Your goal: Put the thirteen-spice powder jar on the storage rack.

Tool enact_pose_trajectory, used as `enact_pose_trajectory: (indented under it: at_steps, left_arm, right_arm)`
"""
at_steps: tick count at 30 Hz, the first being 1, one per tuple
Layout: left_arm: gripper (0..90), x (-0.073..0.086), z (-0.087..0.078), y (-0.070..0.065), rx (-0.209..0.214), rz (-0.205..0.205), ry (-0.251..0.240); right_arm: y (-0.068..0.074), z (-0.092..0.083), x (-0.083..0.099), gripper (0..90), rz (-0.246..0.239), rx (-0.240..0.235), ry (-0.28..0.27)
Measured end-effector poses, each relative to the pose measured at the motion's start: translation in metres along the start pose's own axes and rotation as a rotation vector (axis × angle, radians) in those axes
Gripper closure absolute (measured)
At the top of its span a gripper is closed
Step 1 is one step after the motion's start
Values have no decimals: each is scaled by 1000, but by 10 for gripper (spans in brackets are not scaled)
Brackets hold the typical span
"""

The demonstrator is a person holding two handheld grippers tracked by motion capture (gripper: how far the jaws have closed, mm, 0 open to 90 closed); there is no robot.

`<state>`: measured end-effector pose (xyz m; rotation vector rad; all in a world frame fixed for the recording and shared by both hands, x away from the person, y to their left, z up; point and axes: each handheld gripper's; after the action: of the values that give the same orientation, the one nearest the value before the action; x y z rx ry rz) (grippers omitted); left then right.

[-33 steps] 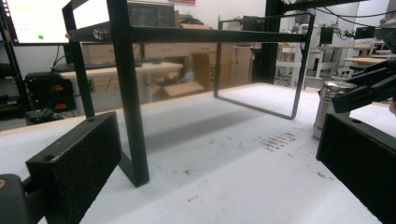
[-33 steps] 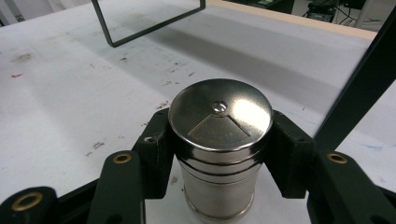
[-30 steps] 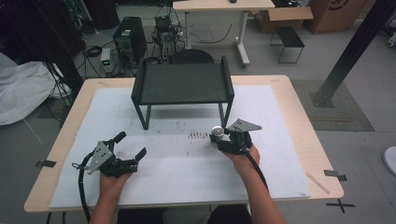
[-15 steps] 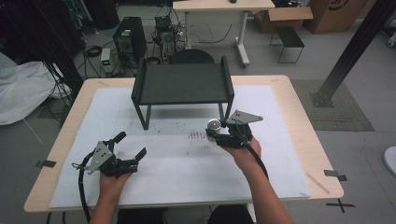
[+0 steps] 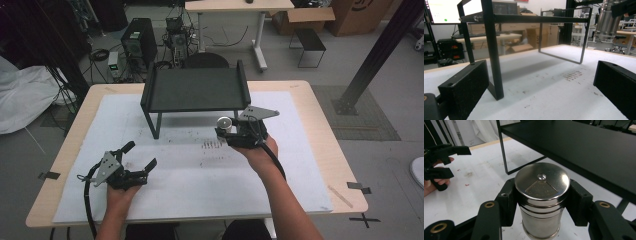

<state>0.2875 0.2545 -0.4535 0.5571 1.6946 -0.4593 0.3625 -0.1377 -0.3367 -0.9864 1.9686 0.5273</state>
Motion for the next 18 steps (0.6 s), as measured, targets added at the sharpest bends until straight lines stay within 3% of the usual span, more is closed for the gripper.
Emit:
enact_pose_trajectory:
  at_steps: [18]
  left_arm:
    - [7,0,0,0,0,-1,0]
  right_arm:
    - [-10,-12,-51,486,-13,-2,-25]
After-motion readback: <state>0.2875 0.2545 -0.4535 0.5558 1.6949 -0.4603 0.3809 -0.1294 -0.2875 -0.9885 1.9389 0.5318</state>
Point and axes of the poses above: each handheld gripper's, and its own axes: z roughly forward along the jaws, x roughly out of its underside, y roughly to its left, and after that the axes turned 10 degrees about y, right-handed
